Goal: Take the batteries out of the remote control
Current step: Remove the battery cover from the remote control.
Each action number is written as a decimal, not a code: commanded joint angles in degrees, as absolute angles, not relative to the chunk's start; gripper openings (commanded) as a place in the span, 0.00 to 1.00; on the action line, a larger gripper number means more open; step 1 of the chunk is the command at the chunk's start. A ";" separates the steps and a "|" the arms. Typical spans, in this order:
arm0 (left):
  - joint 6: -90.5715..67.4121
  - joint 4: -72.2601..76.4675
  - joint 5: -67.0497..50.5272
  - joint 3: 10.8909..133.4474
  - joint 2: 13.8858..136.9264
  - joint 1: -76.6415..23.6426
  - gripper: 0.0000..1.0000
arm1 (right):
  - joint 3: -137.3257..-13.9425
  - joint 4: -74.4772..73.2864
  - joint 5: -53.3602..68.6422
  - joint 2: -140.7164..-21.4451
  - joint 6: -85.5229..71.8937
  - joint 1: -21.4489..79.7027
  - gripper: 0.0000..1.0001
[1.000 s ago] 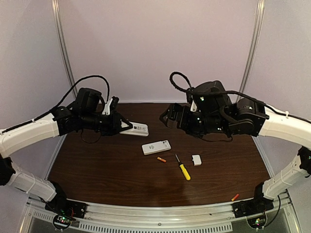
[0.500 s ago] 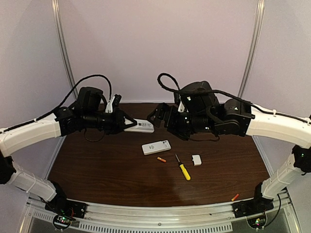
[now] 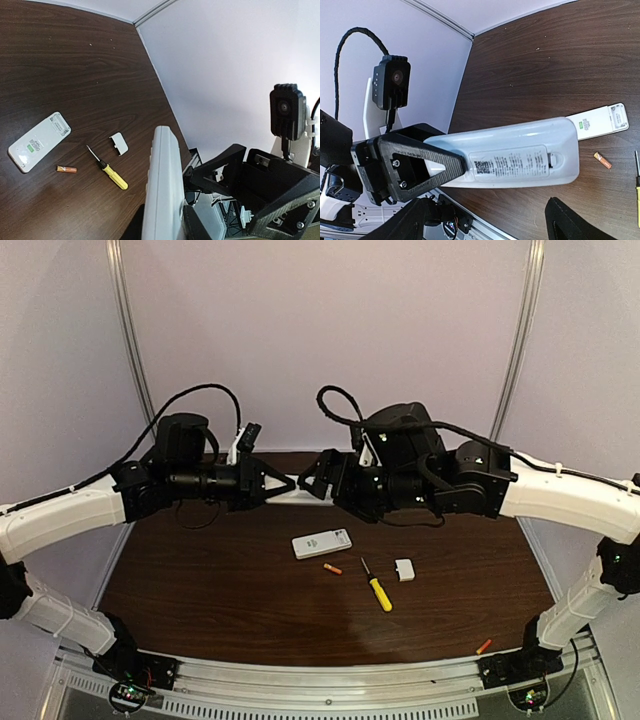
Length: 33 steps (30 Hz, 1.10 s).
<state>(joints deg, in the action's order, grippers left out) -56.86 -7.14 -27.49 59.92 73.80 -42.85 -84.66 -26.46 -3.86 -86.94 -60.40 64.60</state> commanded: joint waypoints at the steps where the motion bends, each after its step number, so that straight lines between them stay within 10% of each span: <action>1: -55.34 -1.41 -31.84 61.52 73.84 -43.20 0.00 | -85.65 -25.83 -4.27 -86.87 -59.32 63.61 0.83; 33: -54.07 -0.44 -36.07 62.83 75.04 -43.33 0.00 | -85.50 -27.17 -5.34 -87.91 -57.32 61.37 0.76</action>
